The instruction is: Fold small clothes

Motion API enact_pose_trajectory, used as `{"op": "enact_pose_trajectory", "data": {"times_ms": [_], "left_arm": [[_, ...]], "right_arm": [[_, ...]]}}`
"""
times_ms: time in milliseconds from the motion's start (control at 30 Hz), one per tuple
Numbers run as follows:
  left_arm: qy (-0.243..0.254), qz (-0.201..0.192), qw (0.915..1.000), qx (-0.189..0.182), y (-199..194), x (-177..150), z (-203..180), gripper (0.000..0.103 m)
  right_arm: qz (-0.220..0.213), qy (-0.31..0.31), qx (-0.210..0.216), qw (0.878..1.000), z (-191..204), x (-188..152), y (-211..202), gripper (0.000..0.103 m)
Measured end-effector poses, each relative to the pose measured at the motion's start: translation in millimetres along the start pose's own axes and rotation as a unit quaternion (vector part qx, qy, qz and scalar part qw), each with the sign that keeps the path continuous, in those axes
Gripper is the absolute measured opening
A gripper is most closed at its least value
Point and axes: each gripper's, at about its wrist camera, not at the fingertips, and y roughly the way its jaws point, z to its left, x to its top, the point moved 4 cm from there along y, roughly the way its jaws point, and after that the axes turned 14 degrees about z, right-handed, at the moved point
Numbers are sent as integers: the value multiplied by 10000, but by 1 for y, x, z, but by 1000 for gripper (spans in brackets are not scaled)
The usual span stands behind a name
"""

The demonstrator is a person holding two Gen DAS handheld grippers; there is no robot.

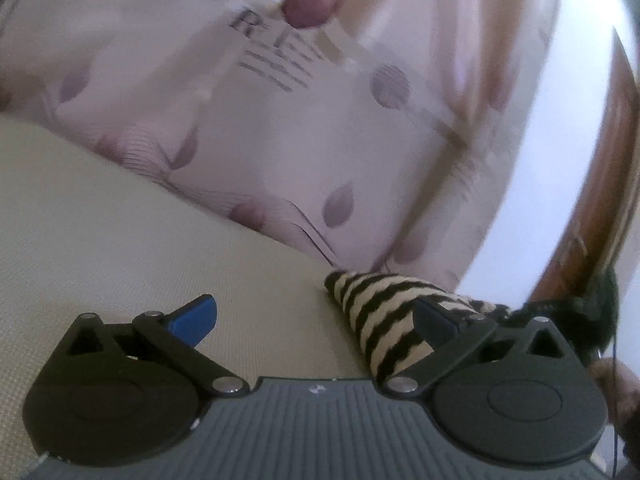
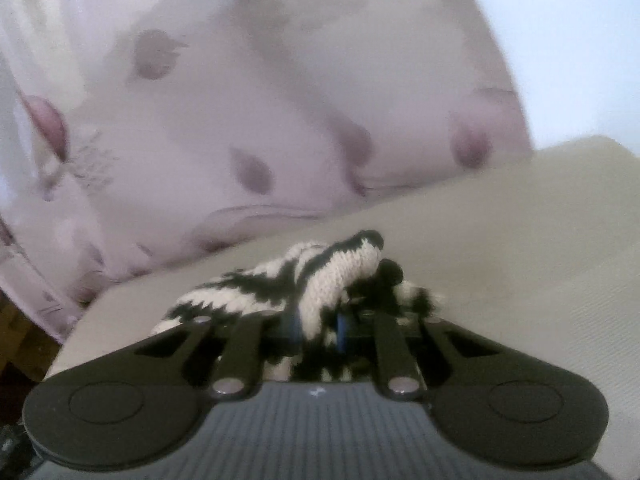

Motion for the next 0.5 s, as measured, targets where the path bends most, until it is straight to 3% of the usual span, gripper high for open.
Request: {"op": "enact_pose_trajectory", "data": {"times_ms": [67, 133, 167, 333, 500], "left_arm": [[227, 90, 9997, 6, 4, -4, -7, 103], [422, 151, 9990, 23, 7, -8, -14, 103], [499, 171, 9986, 40, 8, -9, -16, 103], [608, 241, 9979, 32, 11, -11, -21, 103], [534, -72, 9984, -188, 12, 5, -47, 103]], "right_arm": [[71, -52, 56, 9999, -13, -5, 5, 16], [264, -613, -390, 9970, -13, -15, 18, 16], [358, -573, -380, 9970, -18, -19, 25, 16], [85, -332, -97, 9994, -29, -21, 25, 16], [-425, -430, 531, 9968, -20, -12, 13, 16]]}}
